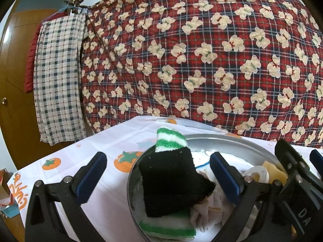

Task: Organize soft objects
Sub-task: 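Withdraw both grippers up from the tin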

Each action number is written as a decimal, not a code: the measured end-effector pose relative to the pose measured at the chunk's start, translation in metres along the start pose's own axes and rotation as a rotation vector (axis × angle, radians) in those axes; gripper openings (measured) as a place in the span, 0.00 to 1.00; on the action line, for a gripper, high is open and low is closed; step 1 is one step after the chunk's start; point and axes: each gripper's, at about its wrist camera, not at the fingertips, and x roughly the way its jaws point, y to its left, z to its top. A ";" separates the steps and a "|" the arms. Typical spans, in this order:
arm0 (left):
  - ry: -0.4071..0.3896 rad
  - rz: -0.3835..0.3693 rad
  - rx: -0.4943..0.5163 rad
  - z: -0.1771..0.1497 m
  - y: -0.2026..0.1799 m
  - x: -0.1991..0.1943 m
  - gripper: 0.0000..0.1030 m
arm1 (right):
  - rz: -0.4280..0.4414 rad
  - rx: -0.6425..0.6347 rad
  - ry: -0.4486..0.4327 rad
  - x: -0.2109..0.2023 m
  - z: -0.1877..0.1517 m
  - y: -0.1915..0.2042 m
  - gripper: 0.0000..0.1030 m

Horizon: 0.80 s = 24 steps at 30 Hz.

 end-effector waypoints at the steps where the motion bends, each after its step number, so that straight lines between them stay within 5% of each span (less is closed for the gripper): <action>1: 0.000 -0.004 0.000 0.000 0.000 0.000 1.00 | -0.003 0.005 0.000 -0.001 0.000 -0.002 0.94; 24: 0.005 -0.025 0.011 -0.012 -0.013 -0.038 1.00 | -0.034 -0.045 -0.044 -0.039 -0.003 -0.019 0.94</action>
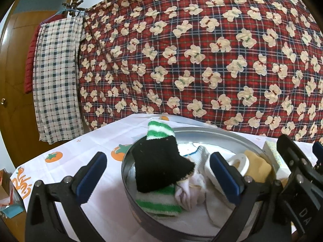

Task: Organize soft objects
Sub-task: 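Withdraw both grippers up from the tin, then move both grippers toward the teal pom-pom and black hair tie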

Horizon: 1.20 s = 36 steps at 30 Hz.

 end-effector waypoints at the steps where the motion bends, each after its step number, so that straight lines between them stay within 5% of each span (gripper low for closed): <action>1: 0.000 -0.003 0.002 -0.001 -0.002 -0.002 1.00 | -0.001 -0.005 -0.003 -0.002 0.000 -0.001 0.94; 22: 0.025 -0.147 0.054 -0.012 -0.067 -0.037 1.00 | -0.056 -0.057 -0.037 -0.036 0.003 -0.061 0.94; 36: 0.012 -0.332 0.134 -0.019 -0.125 -0.065 1.00 | -0.230 -0.064 0.009 -0.044 0.006 -0.147 0.94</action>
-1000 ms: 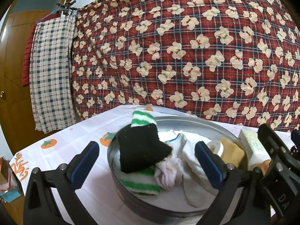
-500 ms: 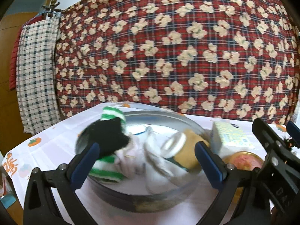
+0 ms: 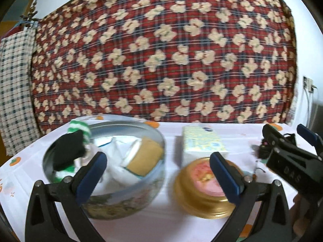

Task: Organize soft objects
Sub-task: 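Move both grippers toward the teal pom-pom and black hair tie, then lower the left gripper onto the teal pom-pom and close it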

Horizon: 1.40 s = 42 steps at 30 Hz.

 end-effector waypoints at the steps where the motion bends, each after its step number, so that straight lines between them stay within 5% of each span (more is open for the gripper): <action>1: 0.000 -0.016 0.006 0.000 -0.003 0.000 1.00 | -0.013 -0.004 0.009 0.002 0.000 -0.007 0.94; 15: 0.000 -0.212 0.175 -0.001 -0.082 -0.005 0.95 | -0.162 0.058 0.048 0.008 0.000 -0.104 0.94; 25: 0.092 -0.104 0.414 -0.008 -0.180 0.014 0.82 | -0.202 0.117 0.040 0.004 0.004 -0.140 0.94; 39: 0.531 0.057 0.158 -0.021 -0.211 0.090 0.76 | -0.248 0.173 0.040 0.002 0.004 -0.179 0.94; 42: 0.544 0.071 0.108 -0.024 -0.211 0.091 0.75 | -0.257 0.185 0.024 -0.001 0.006 -0.185 0.94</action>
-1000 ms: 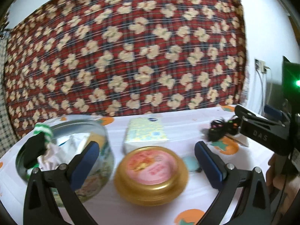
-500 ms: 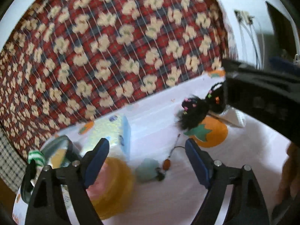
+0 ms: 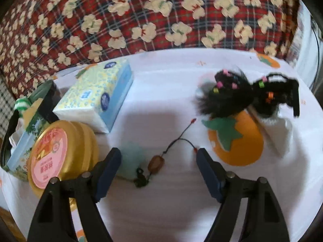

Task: Organize soft objects
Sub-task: 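Lower the left gripper onto the teal pom-pom and close it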

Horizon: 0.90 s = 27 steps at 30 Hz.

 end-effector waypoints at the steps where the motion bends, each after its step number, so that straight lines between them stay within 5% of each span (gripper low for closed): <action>1: 0.006 0.001 -0.017 -0.001 -0.001 0.001 0.77 | -0.002 0.007 -0.005 -0.001 0.001 -0.002 0.94; 6: 0.037 0.011 -0.061 -0.005 -0.011 0.007 0.91 | -0.007 0.050 -0.008 -0.001 0.004 -0.014 0.94; 17: -0.013 -0.051 -0.110 -0.019 -0.014 -0.014 0.91 | -0.027 0.116 0.007 0.003 0.005 -0.031 0.94; 22: 0.069 -0.039 -0.263 -0.016 0.007 0.003 0.91 | -0.029 0.131 0.013 0.004 0.005 -0.034 0.94; 27: 0.069 0.001 -0.350 -0.011 0.011 0.010 0.92 | -0.029 0.127 0.014 0.004 0.004 -0.034 0.94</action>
